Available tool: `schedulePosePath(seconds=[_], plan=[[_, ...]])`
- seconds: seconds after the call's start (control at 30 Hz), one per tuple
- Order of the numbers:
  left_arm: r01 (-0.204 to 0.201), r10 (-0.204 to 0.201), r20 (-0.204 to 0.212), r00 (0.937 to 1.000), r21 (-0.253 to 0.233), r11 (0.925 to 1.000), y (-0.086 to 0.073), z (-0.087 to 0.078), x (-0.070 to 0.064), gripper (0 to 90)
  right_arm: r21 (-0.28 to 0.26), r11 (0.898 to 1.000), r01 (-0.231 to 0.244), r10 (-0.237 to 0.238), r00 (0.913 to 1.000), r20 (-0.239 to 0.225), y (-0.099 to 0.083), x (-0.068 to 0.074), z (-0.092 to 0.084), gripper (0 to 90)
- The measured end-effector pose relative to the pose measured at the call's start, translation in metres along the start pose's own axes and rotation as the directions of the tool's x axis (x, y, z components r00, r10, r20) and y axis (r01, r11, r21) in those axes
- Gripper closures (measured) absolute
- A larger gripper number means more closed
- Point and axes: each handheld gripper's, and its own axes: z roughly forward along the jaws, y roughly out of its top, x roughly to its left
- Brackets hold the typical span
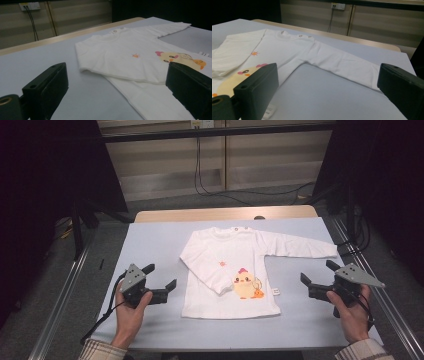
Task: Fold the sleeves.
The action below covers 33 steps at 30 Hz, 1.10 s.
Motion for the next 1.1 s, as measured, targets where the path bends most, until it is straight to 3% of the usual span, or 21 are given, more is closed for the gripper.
schedulePosePath(seconds=[0.07,0.13,0.17,0.23,0.3,0.4,0.57,0.67,0.77,0.83,0.9,0.93,1.1], plan=[[0.024,-0.024,-0.016,0.9996,-0.012,0.9996,-0.001,-0.007,0.002,4.7,0.002,1.000,0.001,-0.001,1.0000,0.003,0.002,-0.003,0.002,3.2],[0.000,0.000,-0.057,0.9984,0.002,1.0000,-0.002,-0.015,0.003,4.6,0.000,1.000,0.000,0.000,0.9999,0.012,0.004,-0.007,0.004,3.1],[0.000,0.000,-0.055,0.9985,-0.008,1.0000,-0.004,-0.019,0.003,4.6,0.000,1.000,-0.007,0.007,0.9999,0.012,0.005,-0.009,0.005,3.0],[0.029,-0.030,-0.046,0.9985,-0.015,0.9995,-0.008,-0.024,0.004,4.6,0.007,1.000,-0.006,0.006,0.9998,0.018,0.006,-0.012,0.007,3.1],[0.047,-0.049,-0.081,0.9955,-0.018,0.9987,-0.012,-0.028,0.004,4.6,0.017,1.000,-0.011,0.011,0.9997,0.021,0.007,-0.016,0.009,3.4],[0.033,-0.034,-0.106,0.9938,-0.008,0.9994,-0.014,-0.034,0.004,4.6,0.034,0.999,-0.024,0.023,0.9995,0.024,0.008,-0.022,0.014,3.2],[0.041,-0.043,-0.090,0.9950,-0.029,0.9988,-0.015,-0.045,0.003,4.6,0.039,0.998,-0.043,0.041,0.9984,0.040,0.009,-0.032,0.018,3.1],[0.046,-0.048,-0.105,0.9933,-0.020,0.9987,-0.018,-0.055,0.006,4.6,0.036,0.998,-0.044,0.042,0.9978,0.052,0.012,-0.038,0.020,2.7],[0.054,-0.057,-0.141,0.9883,-0.025,0.9982,-0.025,-0.066,0.007,4.6,0.024,0.999,-0.039,0.037,0.9970,0.068,0.014,-0.043,0.023,2.7],[0.076,-0.081,-0.187,0.9790,-0.030,0.9966,-0.031,-0.073,0.007,4.6,0.025,0.999,-0.045,0.043,0.9966,0.070,0.015,-0.047,0.026,2.7],[0.107,-0.111,-0.185,0.9764,-0.031,0.9938,-0.035,-0.075,0.007,4.6,0.040,0.998,-0.043,0.040,0.9963,0.076,0.016,-0.052,0.030,2.6],[0.098,-0.102,-0.195,0.9754,-0.031,0.9947,-0.036,-0.076,0.005,4.6,0.046,0.998,-0.049,0.045,0.9962,0.074,0.017,-0.054,0.032,2.5],[0.081,-0.084,-0.163,0.9830,-0.026,0.9964,-0.038,-0.073,-0.002,4.2,0.073,0.996,-0.046,0.040,0.9965,0.073,0.022,-0.063,0.040,1.4]])
